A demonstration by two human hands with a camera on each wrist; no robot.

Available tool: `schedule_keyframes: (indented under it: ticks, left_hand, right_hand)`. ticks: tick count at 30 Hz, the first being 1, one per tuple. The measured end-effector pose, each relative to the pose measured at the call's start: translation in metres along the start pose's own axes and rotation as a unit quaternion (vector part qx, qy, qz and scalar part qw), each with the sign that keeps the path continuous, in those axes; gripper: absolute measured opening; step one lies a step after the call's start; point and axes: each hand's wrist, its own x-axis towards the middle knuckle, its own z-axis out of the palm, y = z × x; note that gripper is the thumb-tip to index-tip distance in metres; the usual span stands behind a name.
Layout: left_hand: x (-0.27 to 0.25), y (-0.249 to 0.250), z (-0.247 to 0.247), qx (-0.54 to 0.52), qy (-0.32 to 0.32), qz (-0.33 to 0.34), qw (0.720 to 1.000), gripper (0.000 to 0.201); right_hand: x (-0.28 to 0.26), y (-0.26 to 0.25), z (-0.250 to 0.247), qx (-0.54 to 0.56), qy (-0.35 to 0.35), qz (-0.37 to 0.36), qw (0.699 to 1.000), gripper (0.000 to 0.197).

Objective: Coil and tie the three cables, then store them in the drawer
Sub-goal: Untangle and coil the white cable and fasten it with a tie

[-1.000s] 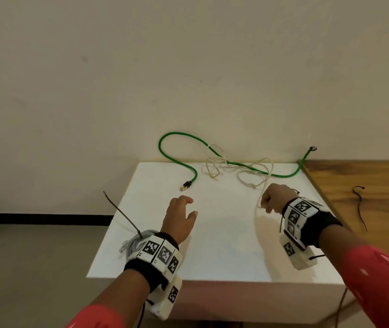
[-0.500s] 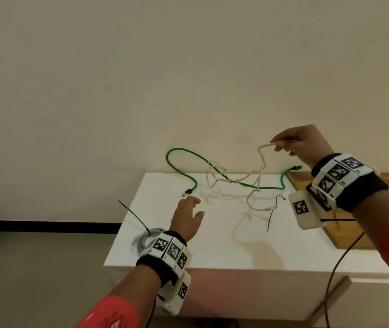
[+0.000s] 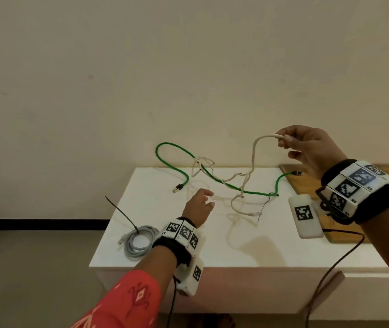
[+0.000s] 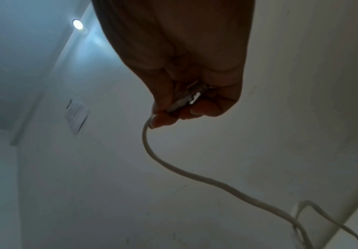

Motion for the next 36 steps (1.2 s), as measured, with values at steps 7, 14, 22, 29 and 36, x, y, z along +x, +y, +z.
schedule_keyframes:
  ticks: [7, 14, 22, 29, 36]
  left_hand:
    - [0.054, 0.005, 0.026, -0.142, -0.034, -0.042, 0.988, 0.034]
    - [0.087, -0.003, 0.038, -0.202, -0.075, -0.133, 0.967, 0.037]
    - [0.096, -0.022, 0.04, -0.238, -0.08, -0.145, 0.957, 0.035]
    - [0.105, -0.016, 0.052, -0.259, -0.091, -0.155, 0.949, 0.04]
    - [0.109, -0.021, 0.049, -0.306, 0.008, -0.073, 0.949, 0.018]
  right_hand:
    - [0.005, 0.042, -0.014, 0.146, -0.081, 0.013, 0.986, 0.026]
    - [0.004, 0.088, -0.022, 0.255, -0.123, 0.039, 0.958, 0.033]
    - [0.002, 0.111, -0.016, 0.317, -0.014, 0.139, 0.938, 0.028]
    - [-0.006, 0.118, -0.002, 0.32, -0.03, 0.173, 0.931, 0.05]
    - [0.004, 0.138, 0.002, 0.131, 0.054, 0.202, 0.969, 0.025]
